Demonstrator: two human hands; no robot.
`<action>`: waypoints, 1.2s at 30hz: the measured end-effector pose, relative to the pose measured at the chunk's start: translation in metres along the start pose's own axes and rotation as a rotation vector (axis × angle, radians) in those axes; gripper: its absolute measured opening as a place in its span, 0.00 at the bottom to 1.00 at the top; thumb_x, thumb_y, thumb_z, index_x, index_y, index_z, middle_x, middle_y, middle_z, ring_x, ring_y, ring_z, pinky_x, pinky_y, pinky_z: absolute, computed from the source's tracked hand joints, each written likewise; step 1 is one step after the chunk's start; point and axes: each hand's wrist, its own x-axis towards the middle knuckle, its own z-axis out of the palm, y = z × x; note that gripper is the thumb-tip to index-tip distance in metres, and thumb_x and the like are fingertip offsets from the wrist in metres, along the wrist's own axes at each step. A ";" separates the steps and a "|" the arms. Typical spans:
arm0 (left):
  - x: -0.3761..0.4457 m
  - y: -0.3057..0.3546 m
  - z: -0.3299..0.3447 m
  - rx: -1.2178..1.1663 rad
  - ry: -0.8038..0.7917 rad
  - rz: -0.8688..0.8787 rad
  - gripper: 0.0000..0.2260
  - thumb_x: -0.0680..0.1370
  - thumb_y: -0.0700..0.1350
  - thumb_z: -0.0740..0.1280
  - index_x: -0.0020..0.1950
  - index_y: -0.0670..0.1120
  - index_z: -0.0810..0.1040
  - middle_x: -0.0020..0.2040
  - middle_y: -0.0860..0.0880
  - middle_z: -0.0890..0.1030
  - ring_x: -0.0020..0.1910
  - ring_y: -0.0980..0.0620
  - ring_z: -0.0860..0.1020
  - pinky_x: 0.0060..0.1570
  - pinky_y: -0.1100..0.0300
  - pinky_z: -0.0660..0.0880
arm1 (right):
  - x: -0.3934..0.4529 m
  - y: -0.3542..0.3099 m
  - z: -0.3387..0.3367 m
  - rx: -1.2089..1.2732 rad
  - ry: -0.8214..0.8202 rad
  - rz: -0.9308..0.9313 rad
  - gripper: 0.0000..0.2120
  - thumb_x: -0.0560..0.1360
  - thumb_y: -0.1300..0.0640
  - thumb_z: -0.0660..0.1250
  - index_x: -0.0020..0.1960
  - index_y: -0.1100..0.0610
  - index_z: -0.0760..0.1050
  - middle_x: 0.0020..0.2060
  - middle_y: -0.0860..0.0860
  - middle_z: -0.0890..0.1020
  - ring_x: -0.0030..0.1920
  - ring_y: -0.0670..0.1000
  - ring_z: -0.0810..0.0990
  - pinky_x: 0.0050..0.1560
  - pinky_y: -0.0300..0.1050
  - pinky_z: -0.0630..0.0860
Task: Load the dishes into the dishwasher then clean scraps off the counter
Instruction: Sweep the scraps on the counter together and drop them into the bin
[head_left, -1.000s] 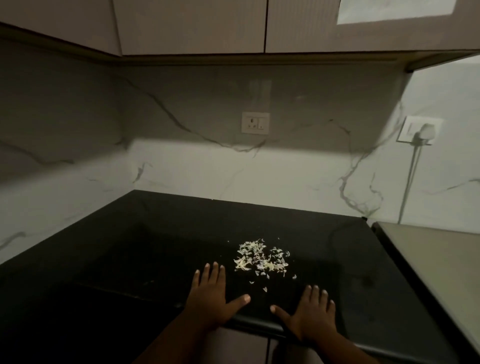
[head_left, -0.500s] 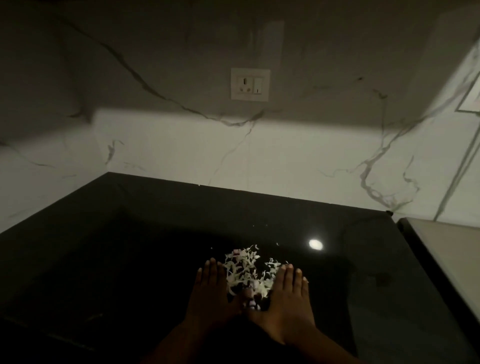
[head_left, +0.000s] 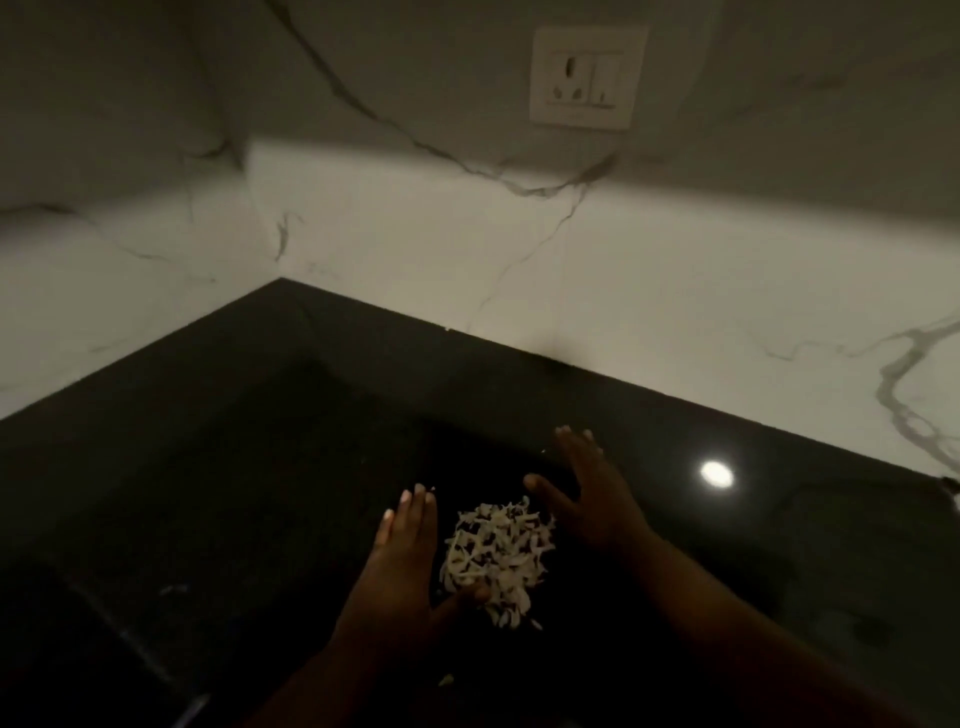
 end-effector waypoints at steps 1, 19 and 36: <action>0.000 0.001 0.000 -0.006 0.018 -0.005 0.50 0.66 0.78 0.43 0.75 0.47 0.33 0.73 0.53 0.30 0.71 0.57 0.29 0.67 0.65 0.28 | 0.014 0.007 -0.005 -0.108 -0.070 -0.007 0.51 0.64 0.20 0.45 0.78 0.51 0.48 0.78 0.49 0.48 0.77 0.50 0.43 0.74 0.51 0.44; -0.004 -0.005 0.006 -0.174 0.153 -0.074 0.60 0.56 0.85 0.48 0.74 0.47 0.33 0.75 0.51 0.32 0.74 0.56 0.30 0.71 0.61 0.30 | 0.079 -0.057 0.048 -0.112 -0.525 -0.548 0.33 0.77 0.38 0.58 0.77 0.52 0.55 0.77 0.48 0.55 0.76 0.45 0.48 0.77 0.52 0.50; -0.006 -0.014 0.011 -0.485 0.244 -0.037 0.51 0.65 0.79 0.51 0.76 0.48 0.43 0.78 0.53 0.44 0.76 0.60 0.41 0.75 0.58 0.43 | -0.073 -0.032 0.103 -0.581 -0.297 -0.764 0.29 0.80 0.40 0.41 0.65 0.47 0.75 0.60 0.49 0.80 0.71 0.54 0.67 0.70 0.50 0.64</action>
